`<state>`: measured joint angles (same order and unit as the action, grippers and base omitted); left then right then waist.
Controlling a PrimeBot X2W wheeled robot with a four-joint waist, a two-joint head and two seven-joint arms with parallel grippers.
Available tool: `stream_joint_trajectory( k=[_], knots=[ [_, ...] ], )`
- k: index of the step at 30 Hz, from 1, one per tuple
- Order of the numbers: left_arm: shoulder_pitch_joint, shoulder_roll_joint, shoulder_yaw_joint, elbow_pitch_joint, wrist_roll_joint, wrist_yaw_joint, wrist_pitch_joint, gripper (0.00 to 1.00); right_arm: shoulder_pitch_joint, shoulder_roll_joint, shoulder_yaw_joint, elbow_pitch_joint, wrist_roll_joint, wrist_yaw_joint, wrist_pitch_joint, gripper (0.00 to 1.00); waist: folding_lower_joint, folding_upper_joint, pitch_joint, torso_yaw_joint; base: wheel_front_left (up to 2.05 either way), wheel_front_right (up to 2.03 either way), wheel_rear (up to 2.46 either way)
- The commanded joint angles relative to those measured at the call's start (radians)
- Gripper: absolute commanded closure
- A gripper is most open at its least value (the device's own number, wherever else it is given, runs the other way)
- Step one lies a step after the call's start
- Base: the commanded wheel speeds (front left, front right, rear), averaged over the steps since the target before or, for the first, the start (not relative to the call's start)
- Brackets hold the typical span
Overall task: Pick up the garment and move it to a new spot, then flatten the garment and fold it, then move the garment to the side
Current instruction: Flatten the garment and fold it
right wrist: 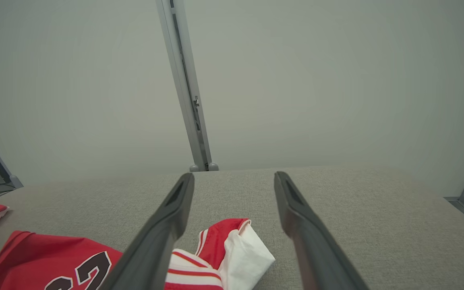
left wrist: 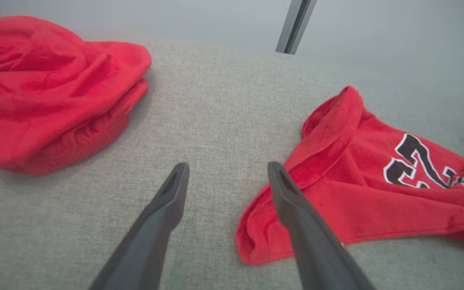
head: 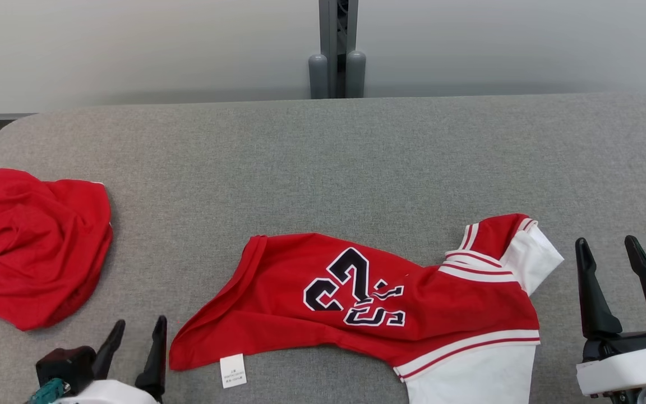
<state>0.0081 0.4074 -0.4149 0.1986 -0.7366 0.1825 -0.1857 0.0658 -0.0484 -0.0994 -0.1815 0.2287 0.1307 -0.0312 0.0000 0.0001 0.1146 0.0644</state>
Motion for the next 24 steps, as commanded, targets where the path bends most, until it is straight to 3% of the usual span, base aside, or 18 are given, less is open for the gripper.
stream_joint_trajectory(
  k=[1, 7, 14, 20, 24],
  knots=[
    [-0.027, 0.003, 0.006, -0.009, 0.011, 0.011, -0.007, 0.0, -0.01, -0.005, -0.006, -0.006, -0.006, 0.0, -0.006, 0.0, 0.0, -0.0001, -0.001, 0.0, 0.0, 0.0, 0.0],
    [-0.06, -0.01, 0.032, -0.137, 0.063, 0.07, -0.048, 0.0, -0.011, -0.004, 0.006, -0.011, -0.023, 0.0, -0.003, 0.0, 0.0, -0.0001, -0.016, -0.007, 0.0, 0.0, 0.0],
    [-0.097, 0.021, 0.013, -0.261, 0.159, 0.141, -0.027, 0.0, 0.005, -0.004, 0.031, 0.004, -0.027, 0.0, 0.006, 0.0, 0.0, -0.0001, -0.045, -0.024, 0.0, 0.0, 0.0],
    [-0.041, 0.054, -0.021, -0.278, 0.203, 0.195, 0.04, 0.0, 0.031, -0.004, 0.068, 0.041, -0.013, 0.0, 0.015, 0.0, 0.0, -0.0001, -0.08, -0.049, 0.0, 0.0, 0.0],
    [-0.001, 0.052, -0.025, -0.282, 0.186, 0.204, 0.047, 0.0, 0.051, -0.005, 0.085, 0.057, -0.002, 0.0, 0.007, 0.0, 0.0, -0.0001, -0.093, -0.055, 0.0, 0.0, 0.0]
  ],
)
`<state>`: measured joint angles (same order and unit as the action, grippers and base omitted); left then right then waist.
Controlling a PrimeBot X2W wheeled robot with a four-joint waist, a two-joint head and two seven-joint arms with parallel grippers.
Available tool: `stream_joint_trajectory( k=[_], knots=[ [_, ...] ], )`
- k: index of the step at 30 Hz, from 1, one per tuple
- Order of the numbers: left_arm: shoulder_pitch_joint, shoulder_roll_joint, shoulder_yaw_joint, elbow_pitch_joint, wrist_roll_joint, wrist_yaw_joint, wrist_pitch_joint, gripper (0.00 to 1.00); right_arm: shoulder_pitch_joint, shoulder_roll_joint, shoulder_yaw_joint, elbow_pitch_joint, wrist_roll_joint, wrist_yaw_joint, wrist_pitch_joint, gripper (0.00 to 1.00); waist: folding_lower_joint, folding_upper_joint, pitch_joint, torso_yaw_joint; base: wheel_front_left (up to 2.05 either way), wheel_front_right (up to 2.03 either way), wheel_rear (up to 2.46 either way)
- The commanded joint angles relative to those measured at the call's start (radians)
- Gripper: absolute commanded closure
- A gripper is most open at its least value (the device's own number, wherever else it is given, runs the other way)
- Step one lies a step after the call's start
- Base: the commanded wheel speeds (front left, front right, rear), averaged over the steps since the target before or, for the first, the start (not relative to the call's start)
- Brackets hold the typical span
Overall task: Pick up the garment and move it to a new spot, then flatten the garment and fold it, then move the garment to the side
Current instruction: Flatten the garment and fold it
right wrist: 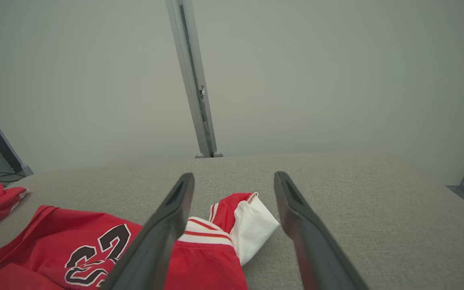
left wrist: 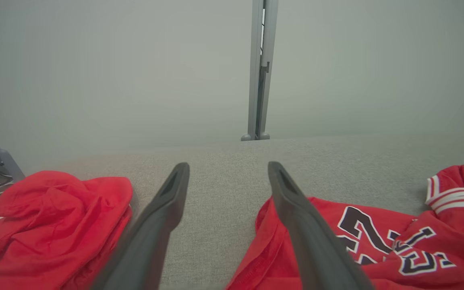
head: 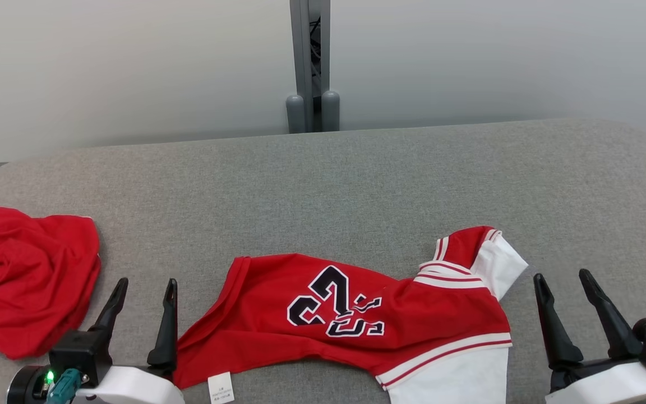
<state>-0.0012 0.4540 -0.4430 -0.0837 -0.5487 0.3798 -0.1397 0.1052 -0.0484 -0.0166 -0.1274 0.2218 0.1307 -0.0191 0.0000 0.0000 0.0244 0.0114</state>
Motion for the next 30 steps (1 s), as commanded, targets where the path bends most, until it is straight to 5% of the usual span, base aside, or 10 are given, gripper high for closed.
stream_joint_trajectory(
  k=[1, 21, 30],
  knots=[
    [0.014, 0.008, 0.003, -0.001, -0.004, 0.008, 0.002, 0.0, 0.013, -0.005, 0.003, 0.004, 0.009, 0.0, -0.007, 0.0, 0.0, 0.0, -0.005, -0.003, 0.0, 0.0, 0.0],
    [0.003, 0.026, 0.0, 0.0, -0.014, -0.007, 0.006, 0.0, -0.005, -0.005, -0.015, -0.005, -0.003, 0.0, -0.008, 0.0, 0.0, 0.0, 0.005, 0.005, 0.0, 0.0, 0.0],
    [0.03, 0.057, -0.061, 0.03, -0.085, -0.052, 0.195, 0.0, -0.01, -0.005, -0.009, -0.009, 0.0, 0.0, -0.003, 0.0, 0.0, 0.0, 0.034, 0.01, 0.0, 0.0, 0.0]
  ],
)
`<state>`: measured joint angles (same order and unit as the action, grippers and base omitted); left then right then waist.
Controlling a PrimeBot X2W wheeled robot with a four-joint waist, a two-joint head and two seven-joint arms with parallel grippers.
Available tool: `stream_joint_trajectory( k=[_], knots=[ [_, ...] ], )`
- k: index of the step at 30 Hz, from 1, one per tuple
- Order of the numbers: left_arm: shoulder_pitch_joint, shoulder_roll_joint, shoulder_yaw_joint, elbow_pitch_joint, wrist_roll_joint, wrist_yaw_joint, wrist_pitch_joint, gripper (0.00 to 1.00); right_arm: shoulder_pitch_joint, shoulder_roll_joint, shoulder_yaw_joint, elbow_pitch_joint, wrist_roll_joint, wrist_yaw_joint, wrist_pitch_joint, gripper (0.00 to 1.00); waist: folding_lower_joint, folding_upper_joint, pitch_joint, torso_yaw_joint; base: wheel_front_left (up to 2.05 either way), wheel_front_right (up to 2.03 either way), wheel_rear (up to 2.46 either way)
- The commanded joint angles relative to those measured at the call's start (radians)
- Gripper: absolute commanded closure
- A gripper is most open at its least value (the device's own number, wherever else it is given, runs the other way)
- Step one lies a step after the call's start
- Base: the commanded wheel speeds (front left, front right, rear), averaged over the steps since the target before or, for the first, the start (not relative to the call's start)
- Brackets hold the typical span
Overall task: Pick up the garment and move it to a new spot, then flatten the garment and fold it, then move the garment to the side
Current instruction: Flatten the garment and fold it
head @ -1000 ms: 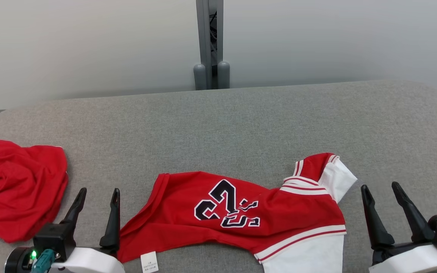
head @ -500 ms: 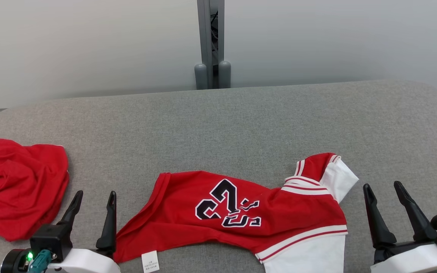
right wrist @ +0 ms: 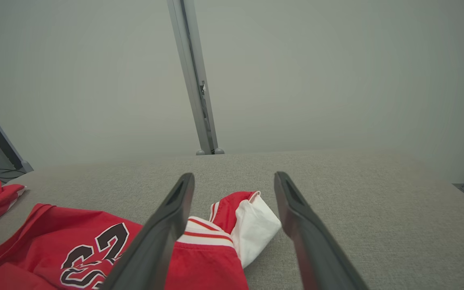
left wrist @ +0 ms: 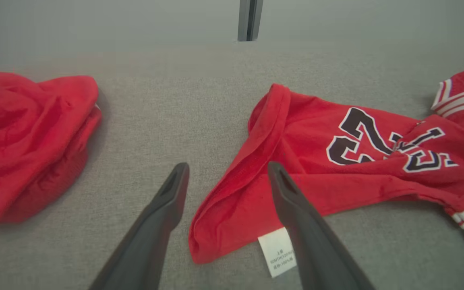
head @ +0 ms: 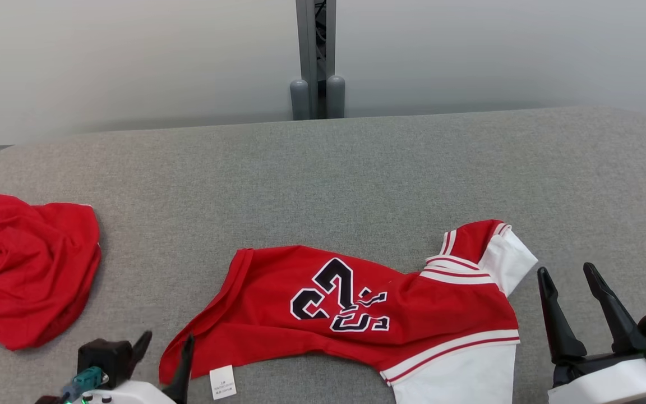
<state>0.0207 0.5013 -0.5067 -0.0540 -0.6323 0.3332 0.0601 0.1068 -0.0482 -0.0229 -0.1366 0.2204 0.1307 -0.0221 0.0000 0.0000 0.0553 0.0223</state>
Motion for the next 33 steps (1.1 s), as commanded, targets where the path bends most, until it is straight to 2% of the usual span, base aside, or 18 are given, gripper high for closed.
stream_joint_trajectory(
  k=[1, 7, 15, 16, 18, 24, 30, 33],
  knots=[
    [0.017, 0.01, -0.003, 0.01, -0.018, -0.01, 0.018, 0.0, -0.012, -0.005, 0.0, 0.0, 0.004, 0.0, -0.001, 0.0, 0.0, 0.0, 0.009, -0.002, 0.0, 0.0, 0.0],
    [0.029, -0.003, -0.012, 0.097, -0.086, -0.039, 0.081, 0.0, -0.02, -0.005, 0.011, 0.006, 0.013, 0.0, -0.01, 0.0, 0.0, 0.0, 0.049, -0.007, 0.0, 0.0, 0.0],
    [-0.017, -0.035, 0.009, 0.226, -0.119, -0.072, 0.044, 0.0, -0.037, -0.005, 0.016, 0.028, 0.018, 0.0, -0.017, 0.0, 0.0, 0.0, 0.085, -0.024, 0.0, 0.0, 0.0],
    [-0.022, -0.04, 0.01, 0.239, -0.122, -0.08, 0.041, 0.24, -0.035, -0.005, 0.016, 0.033, 0.019, 0.0, -0.016, 0.0, 0.0, 0.0, 0.087, -0.026, 0.0, 0.0, 0.0],
    [-0.032, -0.047, 0.012, 0.264, -0.131, -0.087, 0.04, 1.0, -0.031, -0.005, 0.016, 0.041, 0.023, 0.0, -0.007, 0.0, 0.0, 0.0, 0.091, -0.032, 0.0, 0.0, 0.0],
    [-0.055, -0.049, 0.015, 0.291, -0.126, -0.098, 0.021, 1.0, 0.025, -0.009, 0.016, 0.055, 0.001, 0.0, 0.053, 0.0, 0.0, 0.0, 0.12, -0.035, 0.0, 0.0, 0.0],
    [-0.079, -0.049, 0.015, 0.299, -0.125, -0.101, 0.019, 1.0, 0.161, -0.065, 0.087, 0.093, 0.041, 0.0, 0.166, 0.0, 0.0, 0.0, 0.145, -0.03, 0.0, 0.0, 0.0],
    [-0.094, -0.045, 0.022, 0.302, -0.125, -0.102, 0.011, 1.0, 0.218, -0.067, 0.112, 0.107, 0.07, 0.0, 0.216, 0.0, 0.0, 0.0, 0.163, -0.032, 0.0, 0.0, 0.0]
  ],
)
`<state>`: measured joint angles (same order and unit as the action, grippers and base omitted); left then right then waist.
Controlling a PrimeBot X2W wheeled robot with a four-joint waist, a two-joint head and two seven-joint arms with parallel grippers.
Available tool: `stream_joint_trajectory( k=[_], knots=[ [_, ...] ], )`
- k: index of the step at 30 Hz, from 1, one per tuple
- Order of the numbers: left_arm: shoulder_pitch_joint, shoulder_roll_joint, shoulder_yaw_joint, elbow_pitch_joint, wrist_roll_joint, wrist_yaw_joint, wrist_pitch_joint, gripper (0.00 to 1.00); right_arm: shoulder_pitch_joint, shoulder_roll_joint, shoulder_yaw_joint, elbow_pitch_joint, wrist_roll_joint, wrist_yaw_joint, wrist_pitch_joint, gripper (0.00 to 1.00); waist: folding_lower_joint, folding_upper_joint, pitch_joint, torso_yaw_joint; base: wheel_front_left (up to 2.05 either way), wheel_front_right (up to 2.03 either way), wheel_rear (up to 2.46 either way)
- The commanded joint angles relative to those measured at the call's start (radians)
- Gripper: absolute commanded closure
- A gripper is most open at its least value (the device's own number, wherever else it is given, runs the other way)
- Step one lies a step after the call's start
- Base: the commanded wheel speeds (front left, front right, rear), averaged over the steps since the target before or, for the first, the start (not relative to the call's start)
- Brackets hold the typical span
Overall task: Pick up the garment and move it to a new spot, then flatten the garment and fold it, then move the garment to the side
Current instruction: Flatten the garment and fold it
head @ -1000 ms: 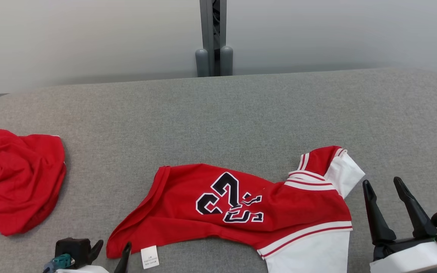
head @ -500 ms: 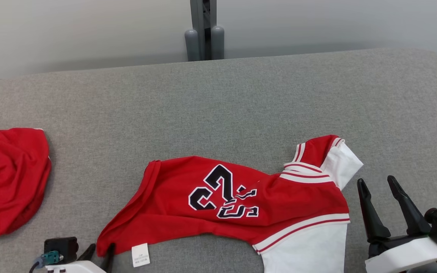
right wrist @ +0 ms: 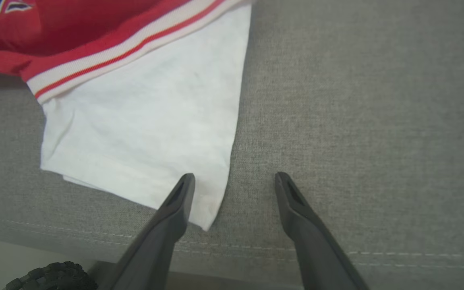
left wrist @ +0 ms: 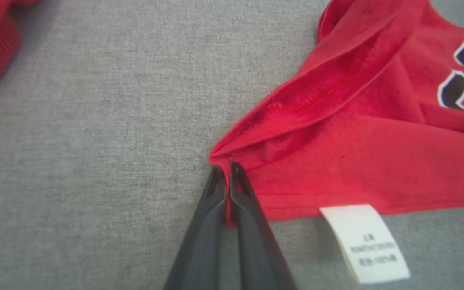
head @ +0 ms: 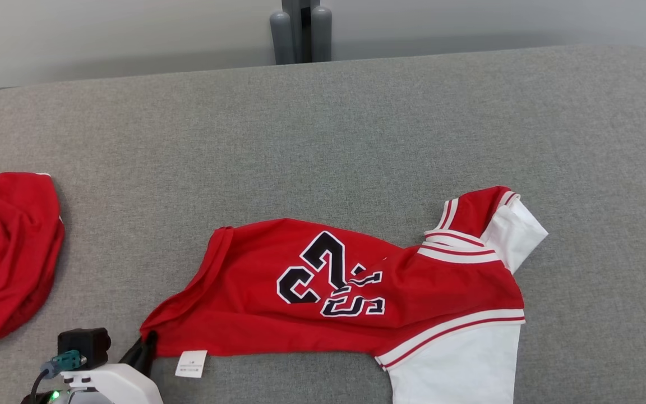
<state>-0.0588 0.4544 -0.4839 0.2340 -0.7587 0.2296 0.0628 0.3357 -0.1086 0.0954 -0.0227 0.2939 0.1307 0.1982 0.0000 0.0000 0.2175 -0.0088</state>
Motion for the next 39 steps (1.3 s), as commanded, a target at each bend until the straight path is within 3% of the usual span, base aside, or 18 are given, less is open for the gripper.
stream_joint_trajectory(
  k=[1, 8, 9, 10, 11, 17, 26, 33, 39],
  knots=[
    [-0.017, 0.002, 0.004, 0.014, 0.001, 0.003, 0.004, 1.0, -0.003, -0.003, 0.001, -0.003, 0.004, 0.0, 0.008, 0.0, 0.0, 0.0, 0.006, -0.003, 0.0, 0.0, 0.0],
    [-0.027, 0.002, 0.005, 0.018, 0.0, -0.003, -0.012, 1.0, -0.048, 0.022, 0.062, 0.069, 0.038, 0.001, 0.018, 0.0, 0.0, 0.0, 0.022, -0.014, 0.0, 0.0, 0.0],
    [-0.03, 0.002, 0.005, 0.018, 0.001, -0.005, -0.013, 1.0, -0.058, 0.025, 0.068, 0.078, 0.04, 0.001, 0.017, 0.52, 0.0, 0.0, 0.022, -0.013, 0.0, 0.0, 0.0],
    [-0.033, 0.002, 0.005, 0.017, 0.003, -0.006, -0.017, 1.0, -0.068, 0.027, 0.072, 0.089, 0.043, 0.001, 0.013, 0.69, 0.0, 0.0, 0.021, -0.012, 0.0, 0.0, 0.0],
    [-0.033, 0.004, 0.007, 0.014, 0.003, -0.007, -0.02, 1.0, -0.078, 0.03, 0.077, 0.097, 0.046, 0.002, 0.011, 1.0, 0.0, 0.0, 0.02, -0.01, 0.0, 0.0, 0.0],
    [-0.04, 0.019, 0.028, -0.047, 0.01, 0.01, -0.055, 1.0, -0.112, 0.025, 0.056, 0.05, 0.069, 0.001, -0.076, 1.0, 0.0, 0.0, 0.011, -0.003, 0.0, 0.0, 0.0],
    [-0.083, 0.067, 0.061, -0.302, 0.062, 0.062, -0.068, 1.0, -0.212, 0.02, 0.012, -0.184, 0.173, 0.001, -0.224, 1.0, 0.0, 0.0, -0.018, 0.009, 0.0, 0.0, 0.0],
    [-0.167, 0.076, 0.093, -0.465, 0.101, 0.102, -0.078, 1.0, -0.376, -0.018, 0.006, -0.319, 0.145, 0.001, -0.364, 1.0, 0.0, 0.0, -0.045, 0.006, 0.0, 0.0, 0.0],
    [-0.28, 0.082, 0.132, -0.579, 0.155, 0.135, -0.1, 1.0, -0.547, -0.031, -0.021, -0.378, 0.12, 0.001, -0.415, 1.0, 0.0, 0.0, -0.075, 0.01, 0.0, 0.0, 0.0]
  ],
)
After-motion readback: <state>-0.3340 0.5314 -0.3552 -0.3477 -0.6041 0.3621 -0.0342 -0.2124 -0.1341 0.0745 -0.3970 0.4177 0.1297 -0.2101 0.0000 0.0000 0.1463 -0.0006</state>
